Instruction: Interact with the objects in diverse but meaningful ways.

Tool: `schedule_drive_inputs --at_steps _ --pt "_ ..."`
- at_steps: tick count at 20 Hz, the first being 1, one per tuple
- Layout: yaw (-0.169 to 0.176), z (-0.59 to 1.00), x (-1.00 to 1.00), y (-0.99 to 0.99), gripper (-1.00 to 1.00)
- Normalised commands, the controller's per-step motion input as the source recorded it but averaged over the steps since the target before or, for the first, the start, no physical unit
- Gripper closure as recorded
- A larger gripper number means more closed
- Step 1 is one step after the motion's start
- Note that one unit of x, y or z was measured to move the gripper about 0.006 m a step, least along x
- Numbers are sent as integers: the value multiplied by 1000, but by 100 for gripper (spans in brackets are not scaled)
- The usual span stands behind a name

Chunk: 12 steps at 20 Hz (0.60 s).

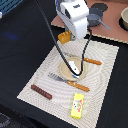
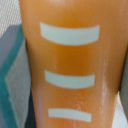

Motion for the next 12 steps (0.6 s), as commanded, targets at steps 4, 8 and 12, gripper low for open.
schedule_drive_inputs --at_steps 4,8,12 --pt "-1 -94 471 575 100" --pt "0 -291 111 396 100" --pt "0 -281 -395 -139 100"
